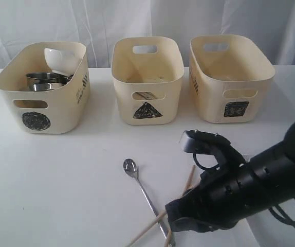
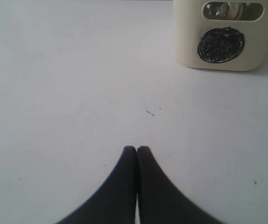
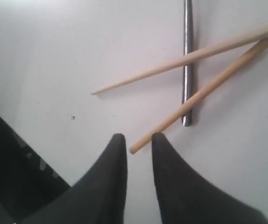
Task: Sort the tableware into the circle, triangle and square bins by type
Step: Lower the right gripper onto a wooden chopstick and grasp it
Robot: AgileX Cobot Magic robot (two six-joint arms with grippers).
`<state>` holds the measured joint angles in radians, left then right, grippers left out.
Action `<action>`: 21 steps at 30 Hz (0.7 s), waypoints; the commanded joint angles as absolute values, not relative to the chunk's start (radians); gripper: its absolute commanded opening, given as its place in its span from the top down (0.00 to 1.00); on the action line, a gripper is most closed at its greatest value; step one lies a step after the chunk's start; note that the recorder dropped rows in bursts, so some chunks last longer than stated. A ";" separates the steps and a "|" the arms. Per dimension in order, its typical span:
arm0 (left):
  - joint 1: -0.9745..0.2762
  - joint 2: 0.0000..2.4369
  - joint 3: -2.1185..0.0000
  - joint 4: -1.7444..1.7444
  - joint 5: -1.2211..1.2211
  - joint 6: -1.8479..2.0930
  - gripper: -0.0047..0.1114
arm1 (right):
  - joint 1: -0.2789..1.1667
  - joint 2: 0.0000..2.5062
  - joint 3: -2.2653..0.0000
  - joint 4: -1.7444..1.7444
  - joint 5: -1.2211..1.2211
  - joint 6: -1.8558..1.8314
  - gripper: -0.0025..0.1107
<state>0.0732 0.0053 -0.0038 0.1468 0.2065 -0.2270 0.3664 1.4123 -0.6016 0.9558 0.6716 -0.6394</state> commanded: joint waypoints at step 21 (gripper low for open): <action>0.068 0.000 0.000 0.139 0.202 -0.229 0.96 | 0.360 1.659 -0.687 0.925 0.490 -0.644 0.71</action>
